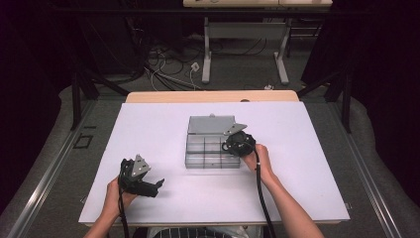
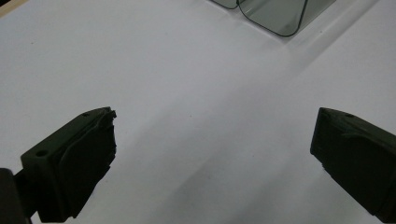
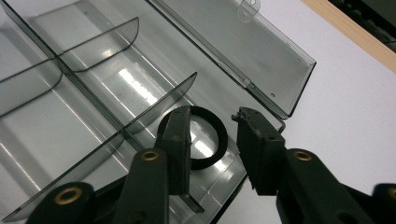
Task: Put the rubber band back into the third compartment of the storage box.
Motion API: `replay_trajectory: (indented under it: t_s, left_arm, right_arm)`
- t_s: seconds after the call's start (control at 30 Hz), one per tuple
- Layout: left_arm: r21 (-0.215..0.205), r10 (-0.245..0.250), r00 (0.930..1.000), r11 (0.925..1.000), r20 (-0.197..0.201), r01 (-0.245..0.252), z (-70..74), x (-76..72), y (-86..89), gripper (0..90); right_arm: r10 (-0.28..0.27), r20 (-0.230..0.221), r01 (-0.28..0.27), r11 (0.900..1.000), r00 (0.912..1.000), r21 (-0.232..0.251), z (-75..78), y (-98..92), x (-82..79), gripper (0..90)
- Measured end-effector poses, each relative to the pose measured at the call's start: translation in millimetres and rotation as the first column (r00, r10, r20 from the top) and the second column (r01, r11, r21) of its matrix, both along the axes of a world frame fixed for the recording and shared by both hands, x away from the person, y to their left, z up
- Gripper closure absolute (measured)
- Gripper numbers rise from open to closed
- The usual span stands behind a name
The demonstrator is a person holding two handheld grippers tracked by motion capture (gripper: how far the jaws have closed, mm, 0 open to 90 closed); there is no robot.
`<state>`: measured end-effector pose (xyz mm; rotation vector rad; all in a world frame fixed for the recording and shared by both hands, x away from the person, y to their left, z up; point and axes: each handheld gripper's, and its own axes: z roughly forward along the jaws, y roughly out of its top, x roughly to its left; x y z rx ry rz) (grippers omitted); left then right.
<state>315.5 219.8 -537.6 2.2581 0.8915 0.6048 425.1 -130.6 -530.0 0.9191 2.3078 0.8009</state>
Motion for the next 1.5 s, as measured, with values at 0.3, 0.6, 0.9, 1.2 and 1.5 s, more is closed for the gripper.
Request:
replay_trajectory:
  t_s: [0.3,0.6,0.9,1.2,1.5]
  left_arm:
    - [0.002,-0.002,1.0,1.0,0.004,0.002,0.2,0.0,0.2,0.1]
    - [0.007,-0.003,1.0,1.0,0.009,0.003,0.5,0.4,0.4,0.1]
    - [-0.003,-0.003,1.0,1.0,0.008,0.003,-0.6,0.3,-1.1,0.1]
    - [-0.006,-0.003,0.9999,1.0,0.012,0.003,-1.0,0.8,-1.8,0.1]
    - [-0.007,-0.008,1.0,0.9999,0.001,0.008,-1.0,1.4,-3.0,0.1]
  right_arm:
    - [0.026,-0.054,-0.021,0.996,0.9982,0.088,9.9,-13.1,-2.3,48.2]
    - [0.035,-0.076,-0.023,0.989,0.9965,0.149,14.3,-27.0,-5.3,33.1]
    - [0.046,-0.105,-0.028,0.985,0.9934,0.173,14.7,-35.2,-10.0,26.2]
    - [0.06,-0.106,-0.037,0.978,0.9926,0.204,17.0,-42.9,-12.5,18.0]
    - [0.075,-0.125,-0.046,0.974,0.9893,0.224,16.7,-51.4,-11.7,8.3]
